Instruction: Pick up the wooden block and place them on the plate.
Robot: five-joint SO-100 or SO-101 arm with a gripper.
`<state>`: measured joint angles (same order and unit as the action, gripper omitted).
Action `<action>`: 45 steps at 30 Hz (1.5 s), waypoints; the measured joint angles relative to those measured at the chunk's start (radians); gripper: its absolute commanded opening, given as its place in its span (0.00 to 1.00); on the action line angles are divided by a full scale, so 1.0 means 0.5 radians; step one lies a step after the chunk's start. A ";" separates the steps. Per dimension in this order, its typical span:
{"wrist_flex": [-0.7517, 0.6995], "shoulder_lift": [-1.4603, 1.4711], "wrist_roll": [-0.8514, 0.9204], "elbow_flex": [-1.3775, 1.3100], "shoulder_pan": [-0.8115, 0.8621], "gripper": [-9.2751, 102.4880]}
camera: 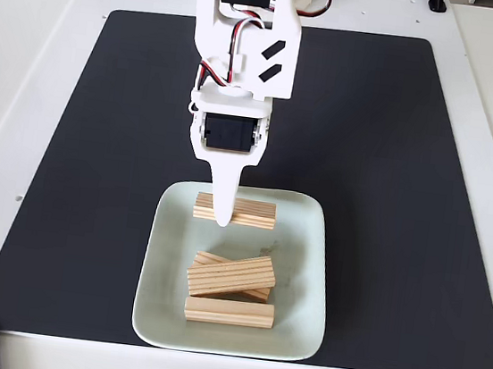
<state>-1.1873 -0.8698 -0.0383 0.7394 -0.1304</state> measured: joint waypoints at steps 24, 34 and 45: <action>0.000 0.028 0.000 -0.126 0.003 0.39; 0.000 0.028 0.000 -0.126 0.003 0.40; 0.000 0.028 0.000 -0.126 -0.009 0.41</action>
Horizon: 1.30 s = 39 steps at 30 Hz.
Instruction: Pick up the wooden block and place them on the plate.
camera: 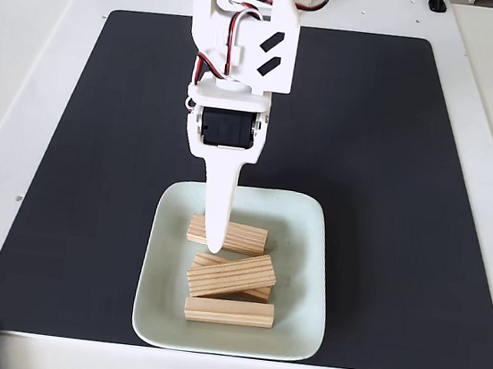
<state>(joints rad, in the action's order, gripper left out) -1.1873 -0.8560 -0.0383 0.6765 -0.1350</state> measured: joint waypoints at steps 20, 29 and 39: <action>0.003 -0.224 0.000 0.258 0.003 0.41; 0.491 -0.930 0.000 1.068 0.003 0.40; 1.341 -1.767 0.018 2.123 -0.058 0.22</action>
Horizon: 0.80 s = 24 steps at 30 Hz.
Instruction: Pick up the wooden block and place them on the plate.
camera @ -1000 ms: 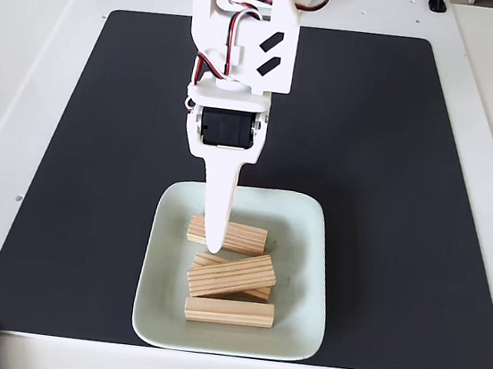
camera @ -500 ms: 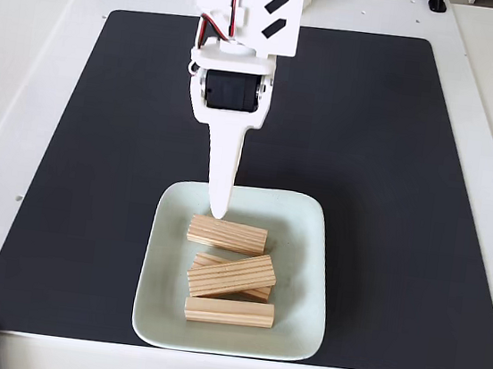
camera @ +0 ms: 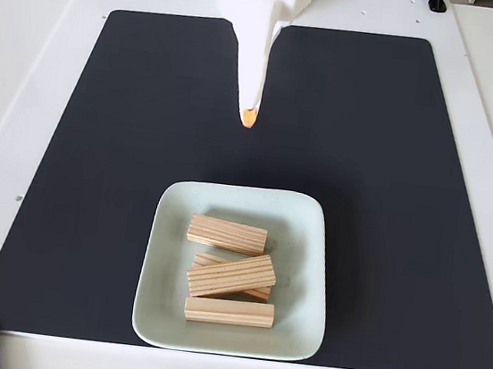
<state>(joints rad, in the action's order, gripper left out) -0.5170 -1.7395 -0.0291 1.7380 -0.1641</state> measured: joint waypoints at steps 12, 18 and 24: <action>0.255 -0.540 -0.025 0.402 -0.074 0.08; 0.994 -0.856 -0.025 0.844 -0.117 0.08; 1.516 -1.319 -0.025 1.341 -0.083 0.08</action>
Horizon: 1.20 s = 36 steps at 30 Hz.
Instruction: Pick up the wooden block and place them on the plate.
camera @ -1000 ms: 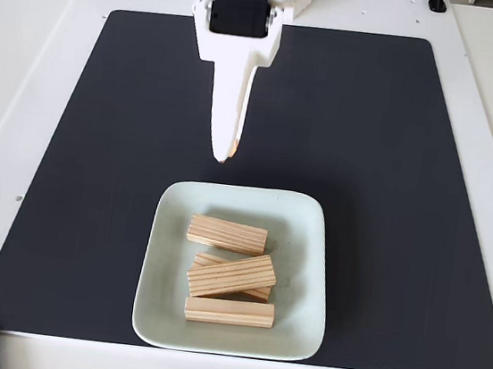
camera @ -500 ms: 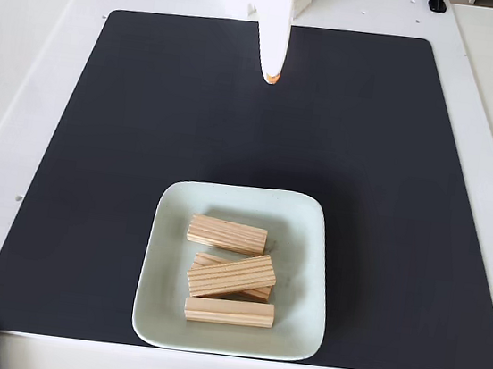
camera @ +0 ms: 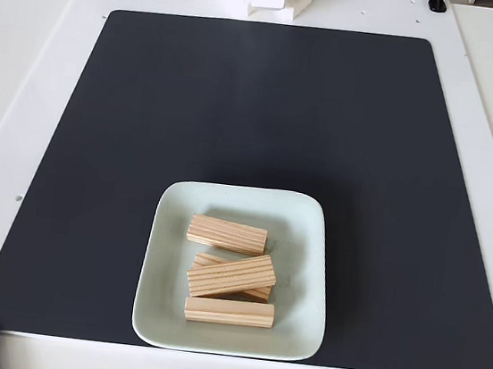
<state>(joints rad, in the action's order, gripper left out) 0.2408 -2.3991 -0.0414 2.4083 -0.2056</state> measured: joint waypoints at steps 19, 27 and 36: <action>0.055 -1.663 -0.015 0.948 -0.031 0.08; 0.055 -1.933 -0.264 1.129 0.018 0.08; 0.018 -1.942 -0.264 1.485 0.043 0.08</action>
<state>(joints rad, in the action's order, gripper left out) 0.2500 -3.3702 -0.1733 3.1508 -0.1841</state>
